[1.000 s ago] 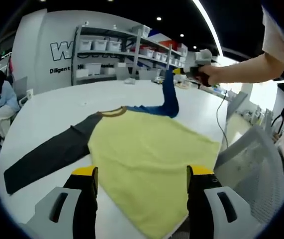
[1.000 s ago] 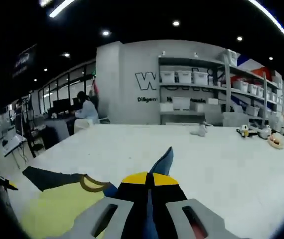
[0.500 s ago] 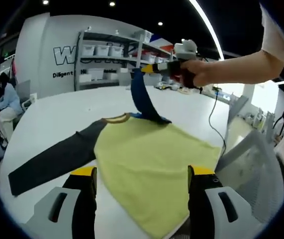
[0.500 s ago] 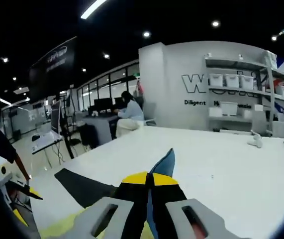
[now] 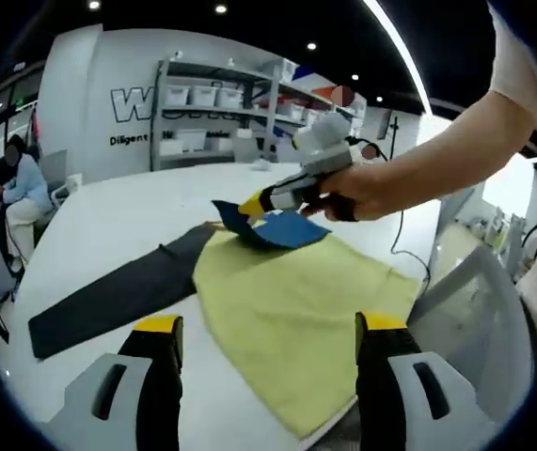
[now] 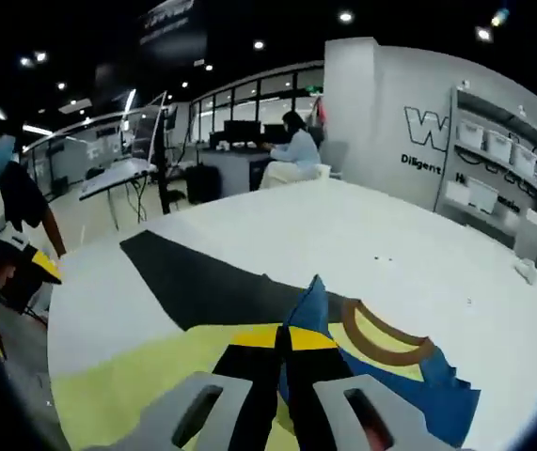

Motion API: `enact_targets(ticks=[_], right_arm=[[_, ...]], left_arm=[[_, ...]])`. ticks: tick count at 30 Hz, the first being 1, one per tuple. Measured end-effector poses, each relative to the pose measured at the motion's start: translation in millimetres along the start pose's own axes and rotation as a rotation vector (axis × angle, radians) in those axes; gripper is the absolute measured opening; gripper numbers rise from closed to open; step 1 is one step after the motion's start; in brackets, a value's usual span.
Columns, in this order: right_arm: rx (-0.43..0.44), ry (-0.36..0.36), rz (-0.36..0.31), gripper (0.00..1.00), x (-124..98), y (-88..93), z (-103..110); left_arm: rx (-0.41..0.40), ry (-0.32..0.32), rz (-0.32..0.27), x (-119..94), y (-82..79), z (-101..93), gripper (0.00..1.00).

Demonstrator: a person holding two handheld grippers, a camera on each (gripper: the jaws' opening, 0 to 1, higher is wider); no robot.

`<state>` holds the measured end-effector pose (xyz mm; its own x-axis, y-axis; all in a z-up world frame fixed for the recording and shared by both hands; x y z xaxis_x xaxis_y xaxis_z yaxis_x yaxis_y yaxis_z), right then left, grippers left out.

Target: Fold the garment on the visible template until the final outline fits inside the template.

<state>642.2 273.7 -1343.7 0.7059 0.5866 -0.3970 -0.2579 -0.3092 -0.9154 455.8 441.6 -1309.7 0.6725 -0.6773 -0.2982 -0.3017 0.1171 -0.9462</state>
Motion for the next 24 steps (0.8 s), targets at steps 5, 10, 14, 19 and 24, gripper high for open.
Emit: enact_targets(ticks=[5,10,14,19,24], right_arm=[[-0.039,-0.030,0.046,0.00,15.2,14.8,13.5],[-0.057,-0.054,0.073,0.00,25.3,19.2,23.7],[-0.057,-0.065,0.094,0.00,28.7,24.0,27.4],[-0.077,-0.095,0.123,0.00,35.2,32.7,32.3],[-0.048,-0.139,0.143,0.00,36.5,34.4,41.9]], left_arm=[[-0.002,-0.008,0.000,-3.7,0.4,0.1,0.71],[-0.006,-0.017,0.001,-5.3,0.9,1.7,0.70],[-0.008,-0.019,-0.001,-5.4,0.8,2.1,0.70],[-0.011,-0.023,-0.003,-5.0,0.1,2.5,0.70],[-0.015,-0.028,-0.001,-5.6,0.2,3.0,0.70]])
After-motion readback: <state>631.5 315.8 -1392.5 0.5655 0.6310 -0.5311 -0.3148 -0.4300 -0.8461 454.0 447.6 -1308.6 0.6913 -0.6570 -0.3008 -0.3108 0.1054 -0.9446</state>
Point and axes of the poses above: the point that each gripper's makers call its tool centre point, and the gripper's own axes: x roughly forward along the fingers, z roughly to its left, y roughly out of its underside, the point moved 5 cm from there along -x, roughly backward along the fingers, and after that the axes turned 8 degrees about -z, right-handed, at the moved point
